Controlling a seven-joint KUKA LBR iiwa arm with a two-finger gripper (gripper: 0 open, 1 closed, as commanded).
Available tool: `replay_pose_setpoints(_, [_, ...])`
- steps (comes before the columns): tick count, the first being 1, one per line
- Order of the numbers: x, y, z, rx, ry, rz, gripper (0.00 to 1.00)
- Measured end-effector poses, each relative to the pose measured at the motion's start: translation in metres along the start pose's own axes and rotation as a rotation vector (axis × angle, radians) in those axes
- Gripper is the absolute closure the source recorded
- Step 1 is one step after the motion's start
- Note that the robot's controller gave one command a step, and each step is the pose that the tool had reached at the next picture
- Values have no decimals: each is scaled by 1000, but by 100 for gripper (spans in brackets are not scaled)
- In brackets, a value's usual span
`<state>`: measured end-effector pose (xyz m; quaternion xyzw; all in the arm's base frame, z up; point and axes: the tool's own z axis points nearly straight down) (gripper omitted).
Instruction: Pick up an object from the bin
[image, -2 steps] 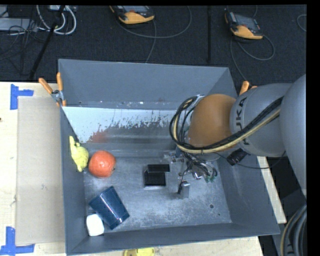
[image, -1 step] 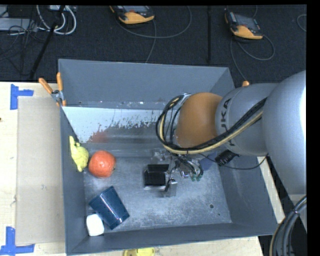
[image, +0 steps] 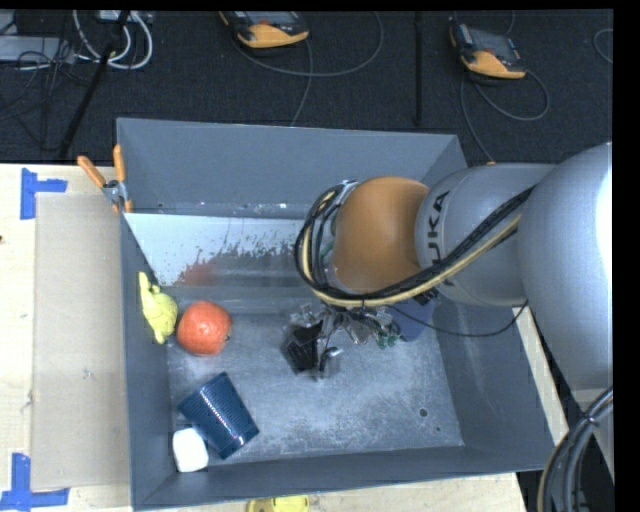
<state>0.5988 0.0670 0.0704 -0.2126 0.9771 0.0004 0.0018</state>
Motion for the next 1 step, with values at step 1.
replay_pose_setpoints(1, [0, 0, 0, 0, 0, -1, 100])
